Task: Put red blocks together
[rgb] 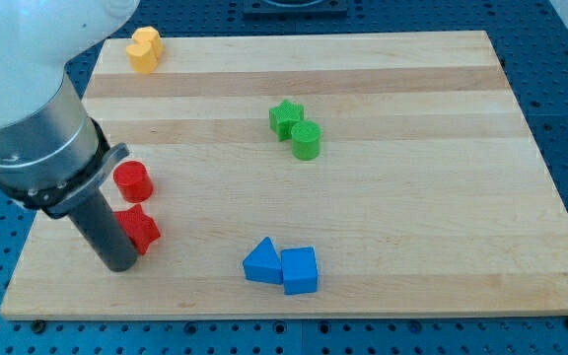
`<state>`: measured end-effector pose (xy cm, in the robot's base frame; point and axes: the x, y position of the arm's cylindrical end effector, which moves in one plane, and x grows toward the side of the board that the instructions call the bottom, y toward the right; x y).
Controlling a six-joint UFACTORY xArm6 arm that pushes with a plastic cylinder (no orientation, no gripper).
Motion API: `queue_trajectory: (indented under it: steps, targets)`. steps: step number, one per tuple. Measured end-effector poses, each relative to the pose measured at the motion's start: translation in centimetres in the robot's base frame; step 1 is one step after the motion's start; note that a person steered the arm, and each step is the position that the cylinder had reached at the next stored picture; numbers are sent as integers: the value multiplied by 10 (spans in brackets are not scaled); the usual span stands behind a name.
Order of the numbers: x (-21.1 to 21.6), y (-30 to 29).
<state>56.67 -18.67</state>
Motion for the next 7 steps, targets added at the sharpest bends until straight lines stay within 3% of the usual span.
queue_trajectory:
  steps: [7]
  targets:
    - [-54,62]
